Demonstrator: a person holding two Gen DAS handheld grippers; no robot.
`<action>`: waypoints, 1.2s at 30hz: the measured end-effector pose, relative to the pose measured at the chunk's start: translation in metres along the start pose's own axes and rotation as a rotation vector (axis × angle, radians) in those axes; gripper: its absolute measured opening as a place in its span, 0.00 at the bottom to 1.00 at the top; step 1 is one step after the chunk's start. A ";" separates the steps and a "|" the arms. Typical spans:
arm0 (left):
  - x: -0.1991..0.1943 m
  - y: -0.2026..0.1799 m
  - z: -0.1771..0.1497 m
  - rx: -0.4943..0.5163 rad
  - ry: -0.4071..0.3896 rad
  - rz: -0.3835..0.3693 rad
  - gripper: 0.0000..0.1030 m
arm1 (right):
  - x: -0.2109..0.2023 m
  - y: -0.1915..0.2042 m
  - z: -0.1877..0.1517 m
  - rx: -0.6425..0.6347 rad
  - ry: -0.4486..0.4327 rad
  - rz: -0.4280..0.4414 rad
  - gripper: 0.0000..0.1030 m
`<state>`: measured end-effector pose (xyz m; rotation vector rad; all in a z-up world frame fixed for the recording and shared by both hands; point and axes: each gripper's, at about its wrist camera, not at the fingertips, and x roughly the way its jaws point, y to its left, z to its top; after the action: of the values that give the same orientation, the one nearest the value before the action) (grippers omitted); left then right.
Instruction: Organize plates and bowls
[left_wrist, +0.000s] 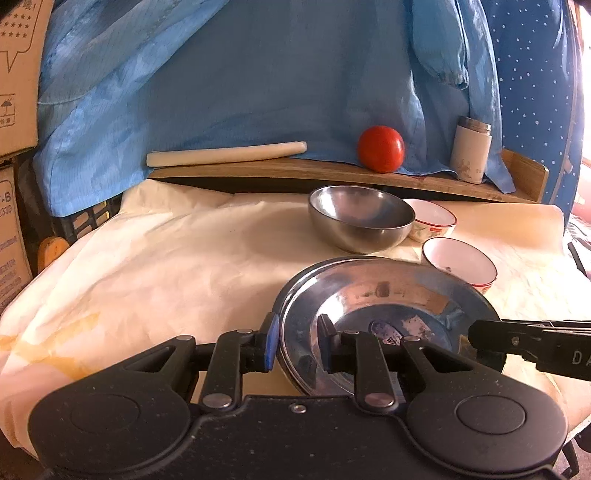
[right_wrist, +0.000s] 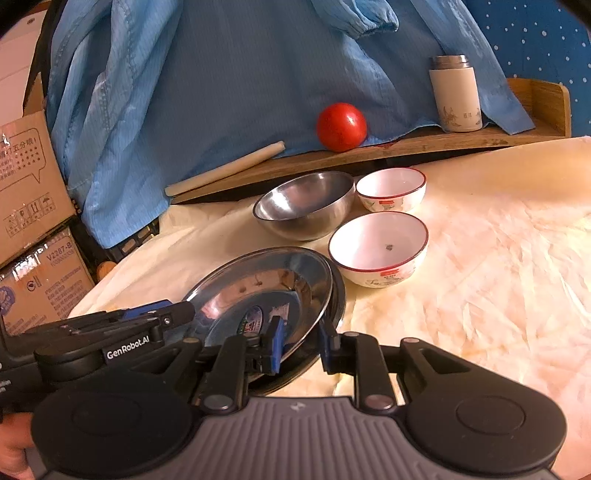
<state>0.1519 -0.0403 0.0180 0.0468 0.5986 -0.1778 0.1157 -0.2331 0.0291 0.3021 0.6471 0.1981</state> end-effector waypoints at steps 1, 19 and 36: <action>0.000 -0.001 0.000 0.000 0.002 -0.006 0.23 | 0.000 -0.001 0.000 0.002 -0.001 0.000 0.26; 0.001 0.004 0.004 -0.047 -0.009 0.009 0.66 | -0.005 -0.008 -0.001 0.018 -0.030 0.001 0.46; 0.022 -0.009 0.032 -0.062 -0.031 0.012 0.99 | -0.003 -0.057 0.009 0.158 -0.115 -0.023 0.99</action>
<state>0.1863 -0.0553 0.0317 -0.0124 0.5726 -0.1484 0.1239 -0.2894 0.0179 0.4546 0.5528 0.1070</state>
